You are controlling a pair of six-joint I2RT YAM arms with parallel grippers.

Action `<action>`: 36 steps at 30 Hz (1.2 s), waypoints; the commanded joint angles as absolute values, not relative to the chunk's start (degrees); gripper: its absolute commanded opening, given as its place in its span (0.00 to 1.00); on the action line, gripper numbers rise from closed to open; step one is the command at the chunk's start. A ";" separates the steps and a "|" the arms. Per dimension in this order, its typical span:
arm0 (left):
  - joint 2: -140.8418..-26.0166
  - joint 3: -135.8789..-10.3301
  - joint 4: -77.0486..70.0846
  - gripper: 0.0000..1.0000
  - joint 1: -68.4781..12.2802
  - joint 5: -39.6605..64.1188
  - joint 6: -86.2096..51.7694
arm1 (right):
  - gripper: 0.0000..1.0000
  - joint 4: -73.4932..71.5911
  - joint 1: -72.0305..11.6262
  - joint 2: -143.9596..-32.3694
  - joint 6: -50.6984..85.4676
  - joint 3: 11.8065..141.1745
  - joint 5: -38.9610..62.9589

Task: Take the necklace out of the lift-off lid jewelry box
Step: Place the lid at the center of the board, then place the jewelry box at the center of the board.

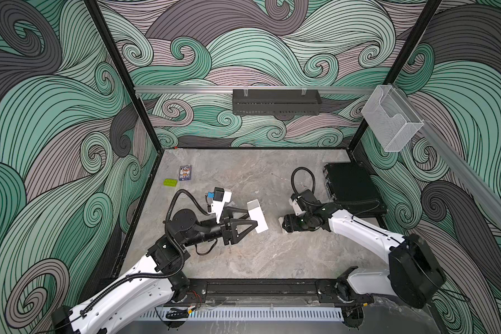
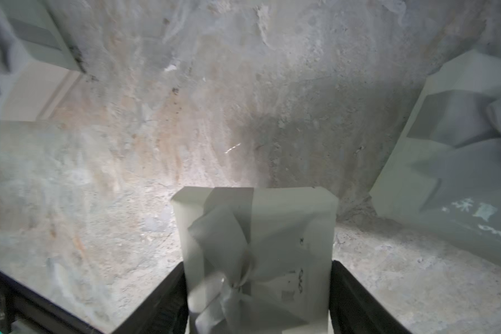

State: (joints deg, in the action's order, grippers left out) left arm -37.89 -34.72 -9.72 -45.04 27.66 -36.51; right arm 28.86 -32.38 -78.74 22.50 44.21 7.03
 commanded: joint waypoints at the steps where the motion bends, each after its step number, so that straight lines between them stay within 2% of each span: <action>1: -38.40 -35.86 -10.35 0.63 -44.74 28.27 -35.68 | 0.82 28.42 -32.25 -79.53 21.61 44.99 3.28; 4: -38.50 -35.86 -10.51 0.63 -44.69 28.93 -35.51 | 0.85 29.72 -32.22 -78.87 20.37 46.17 3.64; 7: -39.07 -36.27 -10.91 0.64 -44.68 31.09 -35.51 | 0.84 31.27 -32.22 -76.79 19.03 47.36 4.92; 11: -40.28 -37.49 -11.12 0.64 -44.48 35.12 -35.07 | 0.77 26.14 -32.23 -68.59 17.26 46.54 22.44; 14: -41.11 -38.39 -11.25 0.64 -44.38 37.79 -34.72 | 0.71 18.82 -32.23 -61.07 20.87 45.85 34.92; 18: -42.80 -39.97 -10.54 0.64 -44.29 41.46 -33.52 | 0.57 15.48 -32.21 -54.73 23.67 48.45 42.12; 23: -44.13 -41.19 -10.72 0.63 -44.12 46.13 -31.34 | 0.29 13.47 -32.21 -50.53 25.79 51.20 48.06; 24: -44.26 -41.49 -10.23 0.63 -44.12 47.27 -30.53 | 0.26 12.54 -32.20 -49.85 26.55 50.99 49.02; 28: -44.60 -43.43 -6.75 0.63 -44.12 51.08 -26.88 | 0.25 6.73 -32.28 -48.00 31.40 49.54 53.60; 36: -45.63 -44.41 -5.46 0.63 -44.03 51.33 -25.53 | 0.23 2.70 -34.11 -48.30 33.23 48.25 54.87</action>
State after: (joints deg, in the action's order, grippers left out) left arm -44.99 -42.13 -6.31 -44.38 49.60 -27.38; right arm 6.46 -33.01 -48.27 31.88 48.90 52.62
